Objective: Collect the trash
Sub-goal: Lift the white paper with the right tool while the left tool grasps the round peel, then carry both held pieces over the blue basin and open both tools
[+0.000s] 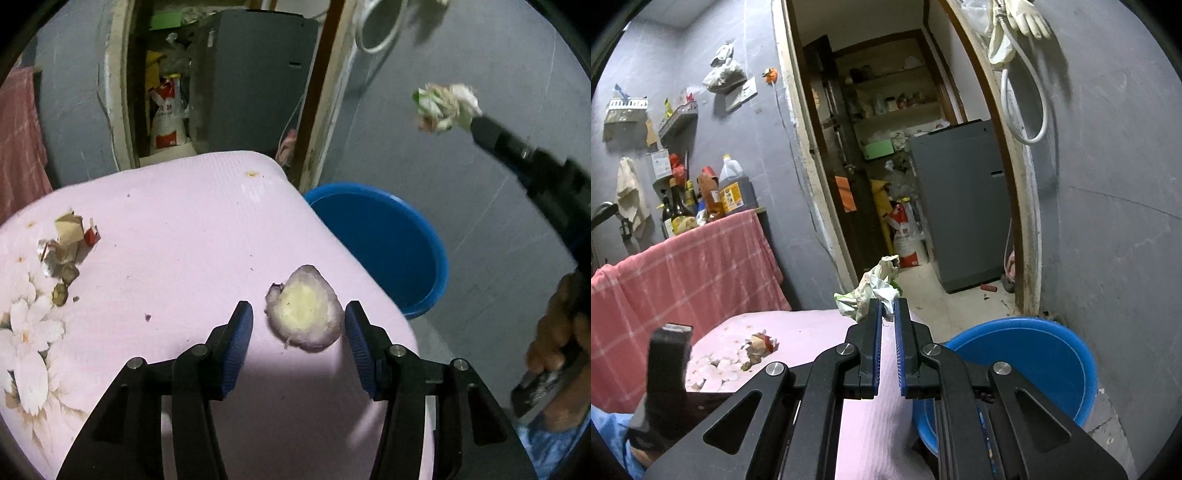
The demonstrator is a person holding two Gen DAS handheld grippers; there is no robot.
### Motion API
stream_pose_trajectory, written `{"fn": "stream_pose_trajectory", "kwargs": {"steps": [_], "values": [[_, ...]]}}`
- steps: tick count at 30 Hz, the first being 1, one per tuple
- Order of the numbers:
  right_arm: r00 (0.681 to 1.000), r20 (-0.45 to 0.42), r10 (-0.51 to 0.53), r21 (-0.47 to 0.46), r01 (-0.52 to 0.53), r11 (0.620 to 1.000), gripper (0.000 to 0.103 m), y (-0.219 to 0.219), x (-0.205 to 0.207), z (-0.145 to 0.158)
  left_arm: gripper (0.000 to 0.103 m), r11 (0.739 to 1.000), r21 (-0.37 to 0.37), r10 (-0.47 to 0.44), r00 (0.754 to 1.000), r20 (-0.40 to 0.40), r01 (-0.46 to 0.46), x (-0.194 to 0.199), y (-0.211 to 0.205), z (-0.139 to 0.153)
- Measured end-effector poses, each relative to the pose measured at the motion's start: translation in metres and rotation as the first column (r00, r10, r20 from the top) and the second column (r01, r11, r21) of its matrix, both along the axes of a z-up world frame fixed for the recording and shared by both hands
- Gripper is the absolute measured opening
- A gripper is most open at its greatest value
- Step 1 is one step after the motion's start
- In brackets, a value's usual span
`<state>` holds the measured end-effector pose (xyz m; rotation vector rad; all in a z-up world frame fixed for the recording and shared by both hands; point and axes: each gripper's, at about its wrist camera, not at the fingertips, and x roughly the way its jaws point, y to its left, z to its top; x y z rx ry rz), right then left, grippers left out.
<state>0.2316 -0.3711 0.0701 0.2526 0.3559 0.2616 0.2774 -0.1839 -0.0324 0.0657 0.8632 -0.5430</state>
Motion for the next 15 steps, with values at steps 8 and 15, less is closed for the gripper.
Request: {"fn": "stream_pose_trajectory", "kwargs": {"steps": [8,15], "values": [[1.0,-0.008,-0.01,0.03,0.011,1.0,0.005,-0.009,0.001,-0.002,0.026,1.0,0.023,0.005,1.0,0.03,-0.006,-0.009,-0.007,-0.008],[0.999,0.006,-0.033,0.036,0.033,0.999,0.006,-0.013,-0.001,-0.001,0.026,0.999,-0.026,0.049,0.99,0.133,-0.046,-0.01,-0.009,0.011]]}}
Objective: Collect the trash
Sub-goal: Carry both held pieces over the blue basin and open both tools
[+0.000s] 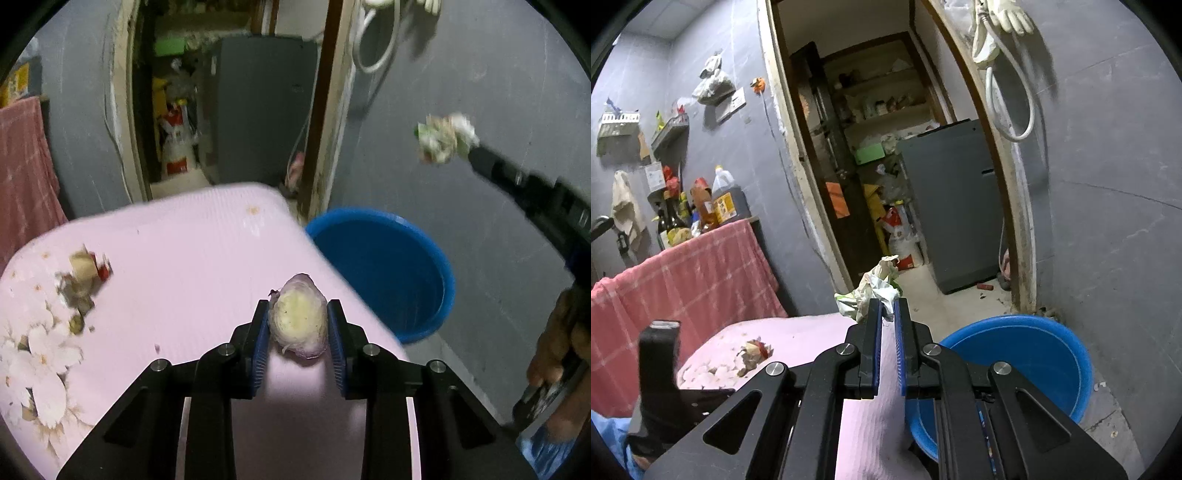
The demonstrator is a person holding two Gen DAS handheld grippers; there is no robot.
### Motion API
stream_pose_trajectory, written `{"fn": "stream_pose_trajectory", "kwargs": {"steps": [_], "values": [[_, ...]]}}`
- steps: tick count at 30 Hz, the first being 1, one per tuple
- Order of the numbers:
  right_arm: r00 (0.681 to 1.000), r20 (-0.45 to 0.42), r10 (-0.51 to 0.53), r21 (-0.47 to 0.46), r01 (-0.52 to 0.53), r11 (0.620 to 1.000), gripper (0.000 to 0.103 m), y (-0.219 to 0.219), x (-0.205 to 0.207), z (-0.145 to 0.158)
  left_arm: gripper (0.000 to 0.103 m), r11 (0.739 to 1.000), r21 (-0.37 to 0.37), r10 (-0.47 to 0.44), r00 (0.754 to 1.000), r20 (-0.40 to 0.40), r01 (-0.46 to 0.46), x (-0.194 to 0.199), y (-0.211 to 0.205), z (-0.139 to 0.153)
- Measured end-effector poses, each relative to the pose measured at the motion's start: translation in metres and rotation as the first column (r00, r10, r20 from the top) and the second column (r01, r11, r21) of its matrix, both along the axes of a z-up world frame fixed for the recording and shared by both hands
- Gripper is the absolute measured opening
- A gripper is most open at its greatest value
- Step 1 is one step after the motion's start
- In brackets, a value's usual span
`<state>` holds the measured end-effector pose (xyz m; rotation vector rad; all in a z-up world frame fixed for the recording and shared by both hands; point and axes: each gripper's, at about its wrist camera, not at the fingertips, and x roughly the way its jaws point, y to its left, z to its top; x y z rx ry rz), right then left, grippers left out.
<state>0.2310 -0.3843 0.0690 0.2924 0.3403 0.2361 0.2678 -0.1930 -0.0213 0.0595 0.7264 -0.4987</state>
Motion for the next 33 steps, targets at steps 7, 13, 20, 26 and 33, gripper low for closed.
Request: {"fn": "stream_pose_trajectory", "kwargs": {"steps": [7,13,20,26,33], "values": [[0.997,0.051,-0.049,0.015,0.048,0.999,0.006,-0.014,-0.01,0.007,0.026,0.989,-0.149,0.049,0.983,0.177,-0.022,0.008,-0.011,0.051],[0.995,0.047,-0.088,0.034,0.086,0.996,0.006,-0.03,-0.008,0.005,0.026,0.985,-0.17,0.013,0.982,0.191,0.02,0.023,-0.039,0.065],[0.987,0.013,-0.158,0.039,0.157,0.987,0.009,-0.05,-0.007,-0.005,0.027,0.99,-0.138,-0.034,0.998,0.051,0.04,0.048,-0.069,0.035],[0.983,-0.024,-0.184,0.057,0.185,0.981,0.023,-0.064,-0.004,-0.013,0.032,0.991,-0.132,-0.045,0.998,-0.048,0.039,0.067,-0.079,0.018],[0.98,-0.014,-0.196,0.036,0.196,0.98,0.028,-0.06,-0.006,-0.008,0.052,0.982,-0.187,-0.007,1.0,-0.021,0.003,0.061,-0.058,0.027]]}}
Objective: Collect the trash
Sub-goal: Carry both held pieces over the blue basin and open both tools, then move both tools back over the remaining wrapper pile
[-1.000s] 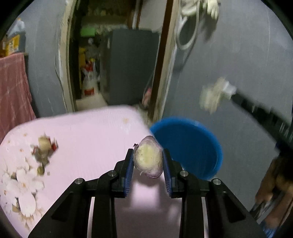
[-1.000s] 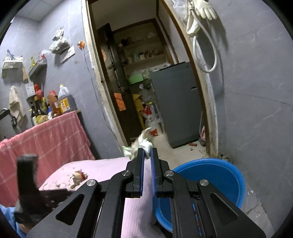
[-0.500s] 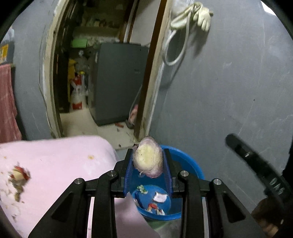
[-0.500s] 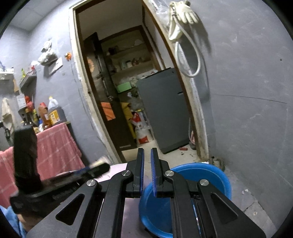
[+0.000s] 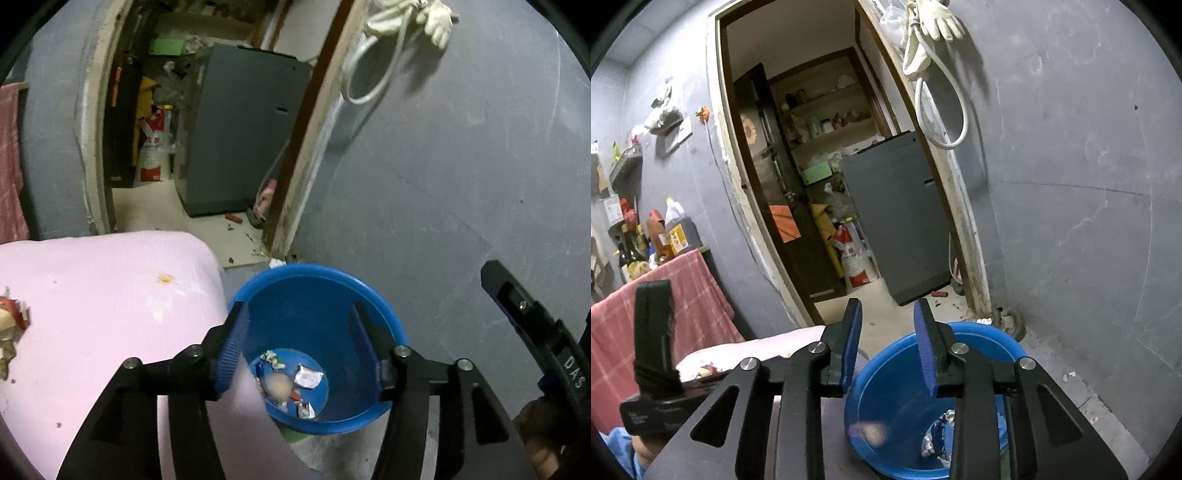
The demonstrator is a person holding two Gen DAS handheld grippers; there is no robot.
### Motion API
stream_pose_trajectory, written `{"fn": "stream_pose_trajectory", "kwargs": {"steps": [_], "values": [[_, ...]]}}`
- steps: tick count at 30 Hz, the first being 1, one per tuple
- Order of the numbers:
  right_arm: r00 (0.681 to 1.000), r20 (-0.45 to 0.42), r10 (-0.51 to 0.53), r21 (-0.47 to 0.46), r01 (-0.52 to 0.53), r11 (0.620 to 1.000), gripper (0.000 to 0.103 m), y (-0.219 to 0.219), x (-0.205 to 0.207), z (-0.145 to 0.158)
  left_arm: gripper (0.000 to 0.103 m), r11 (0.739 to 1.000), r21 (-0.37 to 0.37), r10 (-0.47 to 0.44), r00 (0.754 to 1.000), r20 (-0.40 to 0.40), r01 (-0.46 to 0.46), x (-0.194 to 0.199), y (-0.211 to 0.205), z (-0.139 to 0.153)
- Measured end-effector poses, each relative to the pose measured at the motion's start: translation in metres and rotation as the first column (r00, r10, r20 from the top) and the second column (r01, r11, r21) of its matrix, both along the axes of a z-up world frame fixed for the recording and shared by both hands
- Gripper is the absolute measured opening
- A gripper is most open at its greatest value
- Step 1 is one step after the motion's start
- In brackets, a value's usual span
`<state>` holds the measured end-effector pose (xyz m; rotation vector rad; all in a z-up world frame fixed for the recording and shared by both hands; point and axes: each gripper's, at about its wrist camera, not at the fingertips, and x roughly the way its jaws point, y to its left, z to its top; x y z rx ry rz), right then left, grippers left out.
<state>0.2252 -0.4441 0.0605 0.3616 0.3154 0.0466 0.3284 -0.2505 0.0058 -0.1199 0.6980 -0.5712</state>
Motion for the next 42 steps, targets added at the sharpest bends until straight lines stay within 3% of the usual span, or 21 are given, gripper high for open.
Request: {"fn": "stream_pose_trajectory", "kwargs": {"steps": [3,5,7,10,13,14,16,18,20,33,37,42], "values": [[1.0,0.015,0.001,-0.017,-0.001,1.0,0.036,0.006,-0.003,0.005,0.058,0.999,-0.027,0.043,0.999,0.033,-0.042,-0.006,0.021,0.015],[1.0,0.03,0.004,-0.026,-0.004,1.0,0.047,0.01,-0.005,0.008,0.062,0.997,-0.042,0.073,0.995,0.064,-0.07,-0.011,0.035,0.024],[0.998,0.053,0.017,-0.033,-0.015,0.999,0.051,0.017,-0.007,0.014,0.077,0.993,-0.053,0.113,0.988,0.105,-0.108,-0.018,0.052,0.035],[0.996,0.084,0.034,-0.059,-0.03,0.998,0.06,0.03,-0.011,0.022,0.084,0.985,-0.067,0.169,0.97,0.176,-0.16,-0.034,0.077,0.05],[0.991,0.121,0.057,-0.074,-0.048,0.996,0.082,0.045,-0.013,0.032,0.085,0.976,-0.059,0.217,0.943,0.251,-0.209,-0.051,0.101,0.063],[0.988,0.137,0.07,-0.081,-0.06,0.995,0.082,0.051,-0.014,0.035,0.086,0.973,-0.054,0.229,0.935,0.271,-0.223,-0.056,0.108,0.067],[0.983,0.155,0.095,-0.097,-0.081,0.992,0.086,0.063,-0.015,0.041,0.1,0.966,-0.045,0.255,0.919,0.3,-0.253,-0.063,0.119,0.072],[0.978,0.17,0.118,-0.111,-0.1,0.989,0.092,0.076,-0.015,0.046,0.101,0.954,-0.056,0.297,0.892,0.342,-0.296,-0.075,0.136,0.079],[0.972,0.187,0.144,-0.124,-0.123,0.985,0.103,0.09,-0.015,0.05,0.101,0.949,-0.061,0.311,0.881,0.357,-0.31,-0.082,0.148,0.082],[0.92,0.249,0.304,-0.225,-0.25,0.942,0.103,0.184,-0.015,0.061,0.101,0.882,-0.059,0.45,0.796,0.405,-0.468,-0.114,0.247,0.077],[0.918,0.225,0.327,-0.249,-0.27,0.93,0.103,0.209,-0.009,0.054,0.101,0.86,-0.05,0.484,0.779,0.399,-0.508,-0.116,0.272,0.065],[0.918,0.158,0.365,-0.279,-0.313,0.908,0.103,0.235,0.002,0.04,0.101,0.841,-0.023,0.511,0.778,0.365,-0.541,-0.11,0.291,0.048]]}}
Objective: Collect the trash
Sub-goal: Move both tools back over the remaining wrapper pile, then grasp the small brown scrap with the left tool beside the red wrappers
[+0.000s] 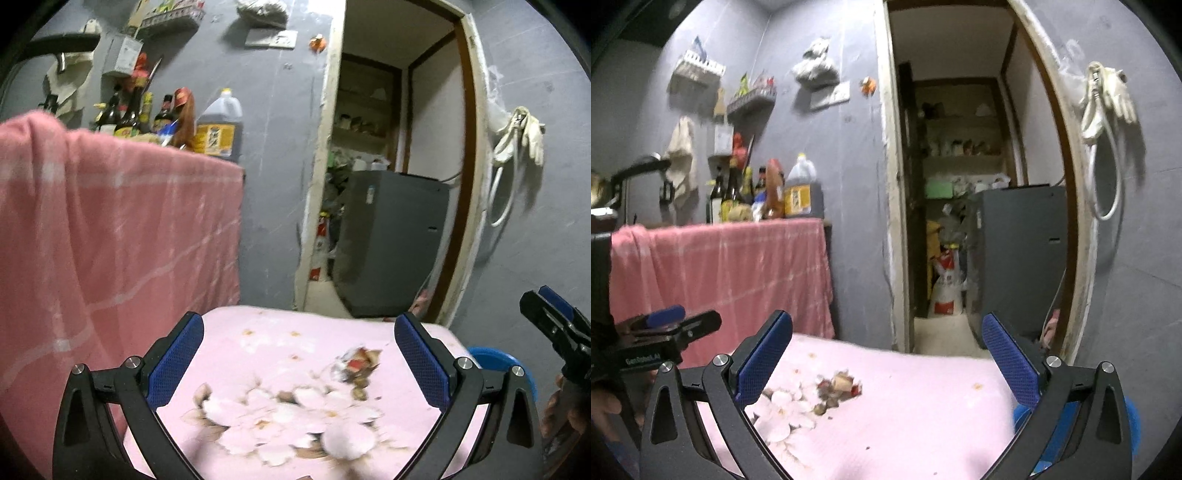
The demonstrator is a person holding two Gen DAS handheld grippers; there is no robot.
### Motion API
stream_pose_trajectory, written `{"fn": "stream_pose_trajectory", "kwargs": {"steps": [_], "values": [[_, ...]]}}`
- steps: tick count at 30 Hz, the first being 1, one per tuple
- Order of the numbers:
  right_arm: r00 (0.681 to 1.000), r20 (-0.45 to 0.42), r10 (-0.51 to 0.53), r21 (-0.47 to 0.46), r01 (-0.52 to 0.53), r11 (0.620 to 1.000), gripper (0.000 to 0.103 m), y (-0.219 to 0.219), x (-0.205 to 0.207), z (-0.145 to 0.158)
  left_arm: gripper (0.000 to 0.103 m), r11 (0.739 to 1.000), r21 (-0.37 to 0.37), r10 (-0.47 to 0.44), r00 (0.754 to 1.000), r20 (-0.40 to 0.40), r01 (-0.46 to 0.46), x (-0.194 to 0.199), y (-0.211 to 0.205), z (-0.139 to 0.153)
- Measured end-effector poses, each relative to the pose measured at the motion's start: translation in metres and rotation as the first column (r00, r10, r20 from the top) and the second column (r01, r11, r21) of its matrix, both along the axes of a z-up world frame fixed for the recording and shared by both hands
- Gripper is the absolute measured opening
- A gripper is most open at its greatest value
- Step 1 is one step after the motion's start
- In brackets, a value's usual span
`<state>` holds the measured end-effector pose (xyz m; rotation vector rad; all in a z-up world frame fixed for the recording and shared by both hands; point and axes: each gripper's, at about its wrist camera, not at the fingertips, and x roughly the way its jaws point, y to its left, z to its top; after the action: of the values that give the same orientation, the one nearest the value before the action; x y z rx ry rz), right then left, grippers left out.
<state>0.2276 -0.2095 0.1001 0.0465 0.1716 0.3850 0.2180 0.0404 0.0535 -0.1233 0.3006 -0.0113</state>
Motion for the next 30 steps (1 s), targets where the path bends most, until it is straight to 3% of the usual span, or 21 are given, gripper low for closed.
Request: {"fn": "stream_pose_trajectory", "kwargs": {"steps": [8,13,22,24,28,30], "values": [[0.989,-0.15,0.018,-0.079,-0.03,0.996,0.103,0.017,0.027,-0.035,0.101,1.0,0.018,0.013,0.996,-0.083,-0.012,0.018,0.015,-0.027],[0.964,-0.259,0.054,-0.075,-0.076,0.994,0.103,0.015,0.047,-0.051,0.101,1.0,0.006,-0.021,0.986,-0.164,0.022,0.033,0.017,-0.042],[0.913,-0.395,0.104,-0.063,-0.14,0.988,0.103,0.003,0.084,-0.062,0.101,0.991,0.038,-0.111,0.938,-0.327,0.131,0.06,-0.004,-0.063],[0.903,-0.415,0.107,-0.072,-0.15,0.986,0.099,0.004,0.088,-0.065,0.1,0.985,0.041,-0.144,0.924,-0.355,0.169,0.064,-0.011,-0.066],[0.875,-0.465,0.136,-0.058,-0.184,0.981,0.085,0.003,0.098,-0.072,0.083,0.969,0.016,-0.221,0.888,-0.403,0.248,0.076,-0.022,-0.07],[0.867,-0.478,0.141,-0.055,-0.19,0.98,0.085,0.001,0.101,-0.074,0.074,0.957,-0.001,-0.263,0.863,-0.432,0.291,0.081,-0.03,-0.073]]}}
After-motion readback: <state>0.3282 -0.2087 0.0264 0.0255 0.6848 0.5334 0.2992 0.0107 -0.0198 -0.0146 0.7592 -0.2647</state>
